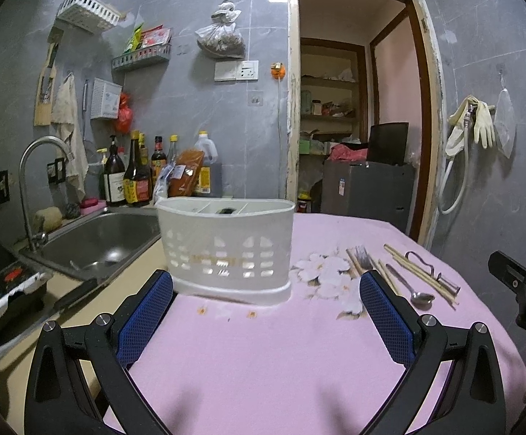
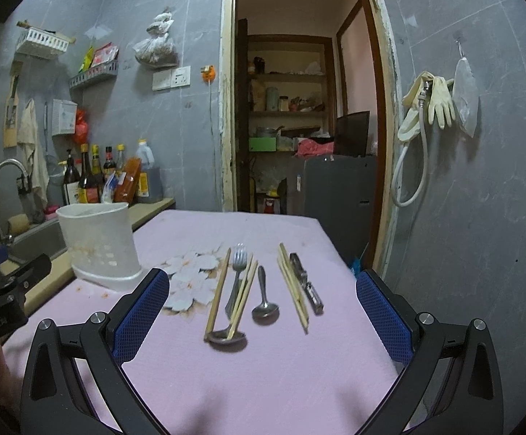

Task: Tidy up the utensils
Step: 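Move both tools down toward the row of utensils on the tablecloth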

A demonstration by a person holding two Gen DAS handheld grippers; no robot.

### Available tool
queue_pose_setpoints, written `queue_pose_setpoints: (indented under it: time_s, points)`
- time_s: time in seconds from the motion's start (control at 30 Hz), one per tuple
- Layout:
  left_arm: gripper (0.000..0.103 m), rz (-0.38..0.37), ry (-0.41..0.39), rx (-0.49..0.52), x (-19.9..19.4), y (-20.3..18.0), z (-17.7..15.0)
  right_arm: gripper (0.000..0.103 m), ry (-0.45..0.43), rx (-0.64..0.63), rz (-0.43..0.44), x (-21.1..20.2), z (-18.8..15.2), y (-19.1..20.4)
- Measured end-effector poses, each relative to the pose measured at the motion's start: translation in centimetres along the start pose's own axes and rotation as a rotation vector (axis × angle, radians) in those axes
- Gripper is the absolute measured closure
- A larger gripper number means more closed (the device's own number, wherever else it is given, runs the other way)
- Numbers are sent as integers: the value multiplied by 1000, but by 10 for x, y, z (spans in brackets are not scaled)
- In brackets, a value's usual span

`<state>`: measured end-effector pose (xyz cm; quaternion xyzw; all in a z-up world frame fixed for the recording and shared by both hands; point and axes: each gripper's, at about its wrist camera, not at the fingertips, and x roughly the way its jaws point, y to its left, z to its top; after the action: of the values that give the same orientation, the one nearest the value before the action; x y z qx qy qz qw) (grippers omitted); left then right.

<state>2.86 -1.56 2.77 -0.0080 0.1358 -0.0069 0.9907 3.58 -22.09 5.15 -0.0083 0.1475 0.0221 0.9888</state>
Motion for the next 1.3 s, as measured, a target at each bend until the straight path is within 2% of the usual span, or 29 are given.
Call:
queue_pose_setpoints:
  time_s: [0.3, 0.6, 0.77, 1.07, 1.2, 1.3]
  points:
    - [2, -28, -39, 46, 19, -19, 28, 0, -5, -13, -24, 16, 19, -17]
    - [2, -101, -42, 60, 46, -41, 52, 0, -13, -41, -15, 43, 53, -37]
    - [2, -140, -17, 69, 67, -54, 60, 0, 5, -24, -8, 64, 63, -49]
    - [2, -215, 119, 131, 114, -77, 50, 0, 175, -1, 55, 119, 52, -77]
    - [2, -250, 191, 124, 134, -82, 44, 0, 251, 14, 84, 140, 46, -88]
    - [2, -268, 246, 113, 152, -85, 40, 9, 299, 17, 113, 155, 43, -93]
